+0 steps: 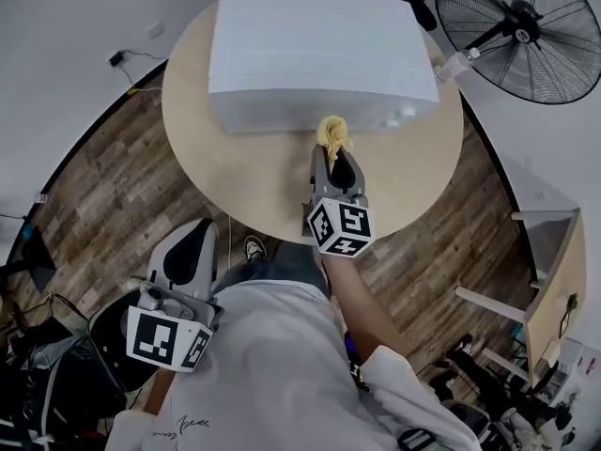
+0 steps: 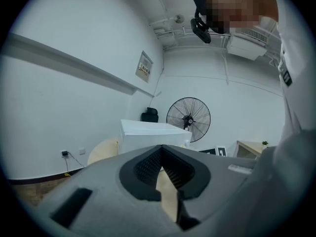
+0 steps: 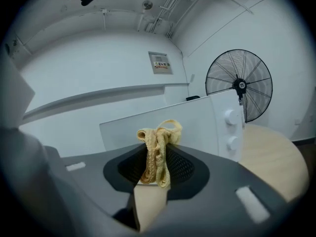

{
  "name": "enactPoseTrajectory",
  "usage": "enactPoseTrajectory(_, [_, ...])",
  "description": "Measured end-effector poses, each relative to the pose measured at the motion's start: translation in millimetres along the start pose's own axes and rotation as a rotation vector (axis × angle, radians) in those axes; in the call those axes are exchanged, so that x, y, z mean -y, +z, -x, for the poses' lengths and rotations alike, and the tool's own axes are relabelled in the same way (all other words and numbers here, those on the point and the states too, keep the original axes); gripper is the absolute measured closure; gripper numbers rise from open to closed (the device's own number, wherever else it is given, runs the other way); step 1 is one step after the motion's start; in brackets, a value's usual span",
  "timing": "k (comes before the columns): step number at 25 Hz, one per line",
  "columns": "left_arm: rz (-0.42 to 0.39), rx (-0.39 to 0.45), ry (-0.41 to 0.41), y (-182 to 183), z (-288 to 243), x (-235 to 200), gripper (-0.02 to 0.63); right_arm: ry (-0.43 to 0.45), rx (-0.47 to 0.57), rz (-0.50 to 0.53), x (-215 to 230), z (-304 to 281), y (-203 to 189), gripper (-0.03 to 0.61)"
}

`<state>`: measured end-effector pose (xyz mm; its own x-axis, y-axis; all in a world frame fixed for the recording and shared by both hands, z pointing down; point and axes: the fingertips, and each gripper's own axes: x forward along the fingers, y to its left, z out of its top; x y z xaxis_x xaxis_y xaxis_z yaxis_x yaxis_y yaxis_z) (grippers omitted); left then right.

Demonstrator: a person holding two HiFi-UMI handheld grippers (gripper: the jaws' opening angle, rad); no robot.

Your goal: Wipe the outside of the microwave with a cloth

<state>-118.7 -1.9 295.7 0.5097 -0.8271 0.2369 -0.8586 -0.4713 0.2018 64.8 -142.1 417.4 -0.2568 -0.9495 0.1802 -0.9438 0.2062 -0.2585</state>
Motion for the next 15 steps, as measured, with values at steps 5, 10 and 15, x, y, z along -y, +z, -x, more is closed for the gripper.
enactPoseTrajectory(5, [-0.017,-0.016,-0.044,-2,-13,17,0.620,-0.088,0.011,-0.010,46,16,3,0.459])
enactPoseTrajectory(10, [-0.022,-0.034,-0.079,-2,-33,31,0.620,-0.159,0.017,-0.013,89,22,10,0.459])
enactPoseTrajectory(15, [-0.027,-0.051,-0.107,-2,-54,45,0.620,-0.228,0.013,-0.021,134,26,12,0.459])
